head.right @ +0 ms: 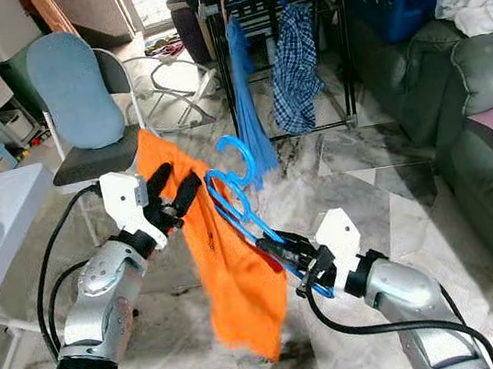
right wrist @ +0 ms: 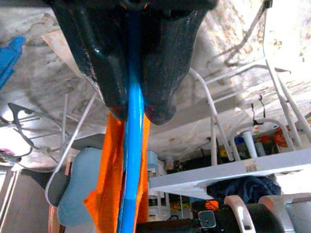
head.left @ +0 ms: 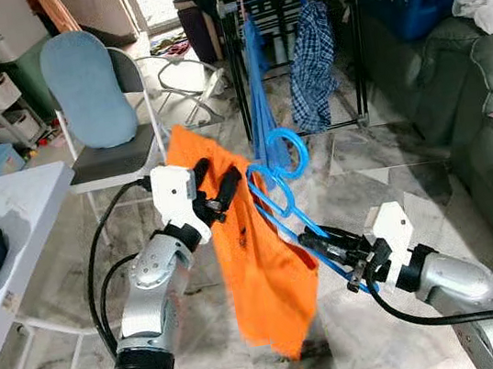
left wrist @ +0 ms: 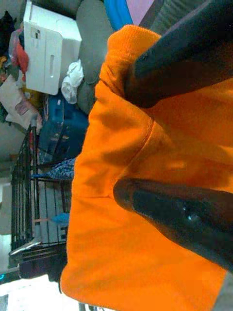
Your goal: Hang hanger
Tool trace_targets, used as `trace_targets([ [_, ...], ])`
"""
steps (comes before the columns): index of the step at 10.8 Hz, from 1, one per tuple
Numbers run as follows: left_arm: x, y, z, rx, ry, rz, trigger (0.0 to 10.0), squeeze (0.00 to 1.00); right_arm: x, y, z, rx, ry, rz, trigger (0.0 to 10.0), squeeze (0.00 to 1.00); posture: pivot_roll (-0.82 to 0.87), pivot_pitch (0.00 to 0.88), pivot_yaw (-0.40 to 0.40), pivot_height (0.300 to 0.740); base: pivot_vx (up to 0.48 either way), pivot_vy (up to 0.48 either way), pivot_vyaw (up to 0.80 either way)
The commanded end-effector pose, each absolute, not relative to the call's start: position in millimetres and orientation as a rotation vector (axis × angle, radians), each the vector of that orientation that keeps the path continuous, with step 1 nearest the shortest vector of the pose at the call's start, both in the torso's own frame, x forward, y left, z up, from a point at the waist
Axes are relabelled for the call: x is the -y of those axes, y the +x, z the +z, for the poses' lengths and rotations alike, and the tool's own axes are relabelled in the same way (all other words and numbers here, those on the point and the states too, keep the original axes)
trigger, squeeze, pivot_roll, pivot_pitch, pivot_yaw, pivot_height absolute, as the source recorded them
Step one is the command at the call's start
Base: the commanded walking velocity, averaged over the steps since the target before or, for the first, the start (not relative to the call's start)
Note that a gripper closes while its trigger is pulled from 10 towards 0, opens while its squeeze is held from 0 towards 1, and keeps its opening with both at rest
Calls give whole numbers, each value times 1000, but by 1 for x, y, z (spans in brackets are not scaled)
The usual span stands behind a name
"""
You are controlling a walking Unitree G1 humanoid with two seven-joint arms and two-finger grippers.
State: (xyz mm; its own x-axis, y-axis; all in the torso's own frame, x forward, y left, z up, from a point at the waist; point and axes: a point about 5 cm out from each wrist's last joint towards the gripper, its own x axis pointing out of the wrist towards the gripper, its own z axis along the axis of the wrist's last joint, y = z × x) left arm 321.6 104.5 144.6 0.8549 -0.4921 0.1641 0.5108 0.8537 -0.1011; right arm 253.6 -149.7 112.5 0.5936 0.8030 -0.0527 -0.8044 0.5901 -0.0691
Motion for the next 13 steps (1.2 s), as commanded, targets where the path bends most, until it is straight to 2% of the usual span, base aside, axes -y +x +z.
trace_targets([
  [1,-103,324,150,139,-139,-556,0,0,135,249,113,-1,-117,1028,10000,0,-142,30,124,740,0,0,0],
  [2,-105,322,142,108,-148,-549,0,0,135,250,112,3,-129,1008,10000,0,-138,29,125,740,0,0,0],
  [4,-116,315,112,12,-158,-509,0,0,141,257,97,-65,-281,919,10000,0,-137,27,126,740,0,0,0],
  [10,-118,317,103,-25,-161,-486,0,0,143,271,92,-34,-261,791,10000,0,-132,25,143,740,0,0,0],
  [13,-118,320,104,-27,-151,-485,0,0,141,267,86,-48,-261,803,10000,0,-130,28,146,740,0,0,0],
])
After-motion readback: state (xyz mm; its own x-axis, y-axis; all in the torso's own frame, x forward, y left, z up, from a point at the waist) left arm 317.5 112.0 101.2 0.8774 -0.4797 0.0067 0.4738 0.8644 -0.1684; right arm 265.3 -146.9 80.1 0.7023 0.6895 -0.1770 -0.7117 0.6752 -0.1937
